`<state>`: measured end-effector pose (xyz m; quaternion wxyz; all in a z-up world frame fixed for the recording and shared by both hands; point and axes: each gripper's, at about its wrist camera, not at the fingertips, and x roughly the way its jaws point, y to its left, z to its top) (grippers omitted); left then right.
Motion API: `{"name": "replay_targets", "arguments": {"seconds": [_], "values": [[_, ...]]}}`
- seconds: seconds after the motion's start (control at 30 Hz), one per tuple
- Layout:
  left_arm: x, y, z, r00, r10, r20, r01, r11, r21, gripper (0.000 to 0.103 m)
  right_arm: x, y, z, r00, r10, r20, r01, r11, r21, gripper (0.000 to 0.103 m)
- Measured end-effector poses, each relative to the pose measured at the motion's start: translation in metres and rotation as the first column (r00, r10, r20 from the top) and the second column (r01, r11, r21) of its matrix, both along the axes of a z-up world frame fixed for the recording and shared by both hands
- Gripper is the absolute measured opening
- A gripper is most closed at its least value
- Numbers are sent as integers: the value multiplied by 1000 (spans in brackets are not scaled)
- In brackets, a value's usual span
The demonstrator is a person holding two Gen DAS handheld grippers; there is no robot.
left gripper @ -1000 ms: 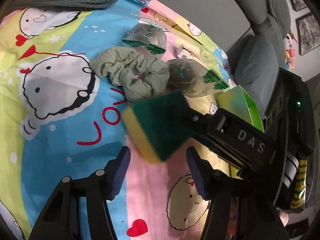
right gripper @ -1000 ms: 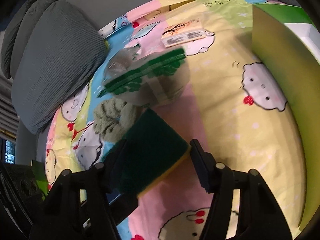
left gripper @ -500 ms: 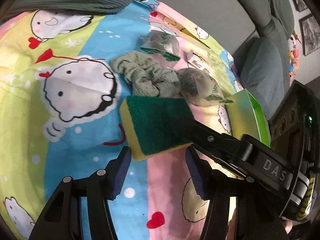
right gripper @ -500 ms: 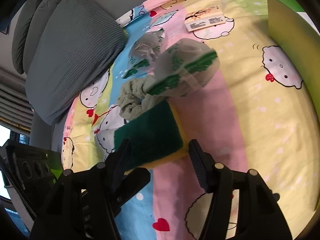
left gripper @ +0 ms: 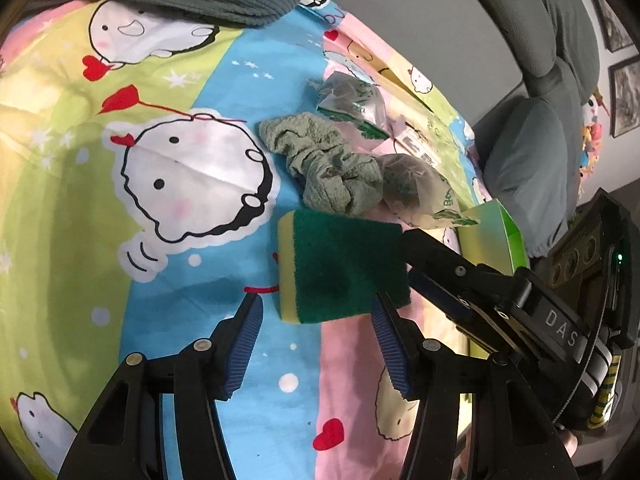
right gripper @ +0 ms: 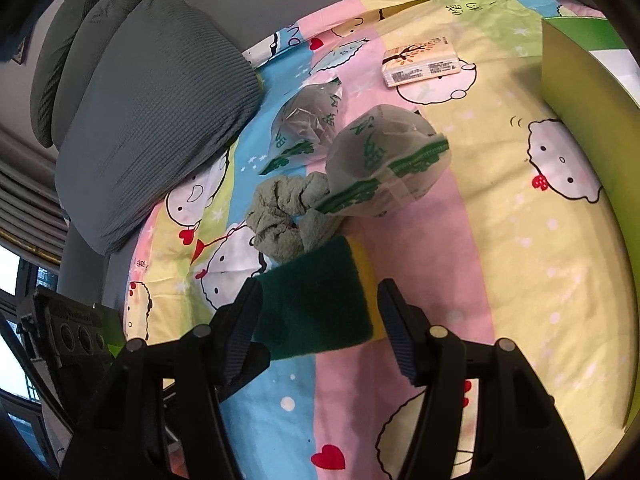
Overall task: Organize objects
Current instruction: 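Close both grippers on the smaller yellow-green sponge beside the cloth, then lift the held sponge with both grippers and carry it toward the box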
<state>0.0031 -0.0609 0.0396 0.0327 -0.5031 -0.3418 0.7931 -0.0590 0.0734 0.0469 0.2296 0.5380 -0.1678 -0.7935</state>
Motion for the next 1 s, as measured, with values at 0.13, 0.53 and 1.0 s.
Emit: {"name": "replay_targets", "arguments": {"seconds": [0.13, 0.53, 1.0], "values": [[-2, 6, -5, 1000, -21, -1, 21, 1000, 14, 57, -4, -6, -6, 1000, 18, 16, -18, 1000, 22, 59], [-12, 17, -15, 998, -50, 22, 51, 999, -14, 52, -12, -14, -27, 994, 77, 71, -80, 996, 39, 60], [-14, 13, -17, 997, -78, 16, 78, 997, -5, 52, -11, -26, -31, 989, 134, 57, -136, 990, 36, 79]]}}
